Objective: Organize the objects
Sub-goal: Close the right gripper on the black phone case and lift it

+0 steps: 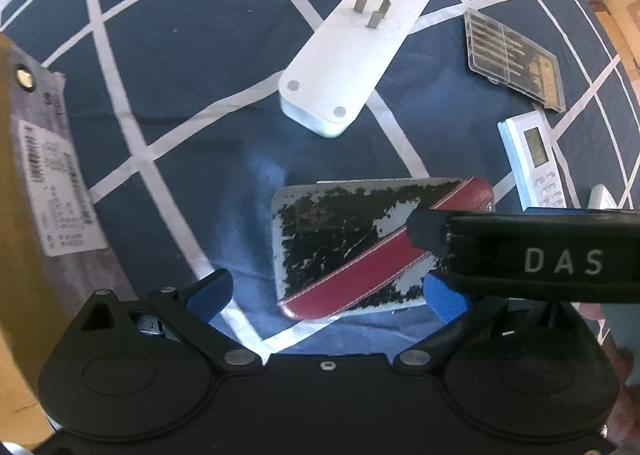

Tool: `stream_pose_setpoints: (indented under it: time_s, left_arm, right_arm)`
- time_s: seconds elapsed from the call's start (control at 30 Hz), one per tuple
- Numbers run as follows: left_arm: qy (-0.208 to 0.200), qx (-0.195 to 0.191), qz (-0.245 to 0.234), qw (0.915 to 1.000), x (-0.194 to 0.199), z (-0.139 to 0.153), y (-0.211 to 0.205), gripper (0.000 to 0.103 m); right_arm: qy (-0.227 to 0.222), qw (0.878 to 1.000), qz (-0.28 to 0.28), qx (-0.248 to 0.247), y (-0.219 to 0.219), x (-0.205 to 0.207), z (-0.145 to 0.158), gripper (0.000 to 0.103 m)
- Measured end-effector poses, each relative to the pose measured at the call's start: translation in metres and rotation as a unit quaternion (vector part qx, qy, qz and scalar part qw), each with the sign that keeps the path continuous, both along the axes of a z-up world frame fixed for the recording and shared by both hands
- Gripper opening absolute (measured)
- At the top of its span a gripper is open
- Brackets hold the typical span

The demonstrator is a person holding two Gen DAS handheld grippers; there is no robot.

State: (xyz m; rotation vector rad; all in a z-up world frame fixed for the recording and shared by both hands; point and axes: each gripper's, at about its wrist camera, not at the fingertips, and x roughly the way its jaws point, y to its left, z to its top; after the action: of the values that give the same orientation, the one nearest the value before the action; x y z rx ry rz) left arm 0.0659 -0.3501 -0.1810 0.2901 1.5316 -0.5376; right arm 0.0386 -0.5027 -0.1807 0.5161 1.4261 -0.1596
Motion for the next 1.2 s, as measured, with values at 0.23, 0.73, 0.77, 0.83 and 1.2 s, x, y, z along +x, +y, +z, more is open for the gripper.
stream_pose_setpoints:
  time_s: [0.23,0.73,0.77,0.83,1.2]
  left_arm:
    - [0.015,-0.011,0.001,0.9998,0.008,-0.014,-0.004,0.088]
    - [0.025,-0.025,0.004,0.9994,0.008,-0.024,-0.009,0.087]
    - [0.025,-0.024,0.005,0.9994,0.008,-0.024,-0.009,0.087]
    - [0.025,-0.022,0.008,0.9994,0.008,-0.023,-0.009,0.087]
    - [0.012,-0.009,0.017,0.9998,0.002,-0.014,-0.009,0.085]
  right_arm:
    - [0.015,1.0,0.009,0.001,0.002,0.009,-0.012,0.1]
    - [0.023,1.0,0.02,0.0,0.001,0.014,-0.023,0.085]
    - [0.024,0.999,0.023,-0.001,0.001,0.014,-0.023,0.085]
    - [0.024,0.999,0.026,-0.004,0.003,0.014,-0.022,0.084]
    - [0.015,1.0,0.021,0.0,0.002,0.009,-0.021,0.083]
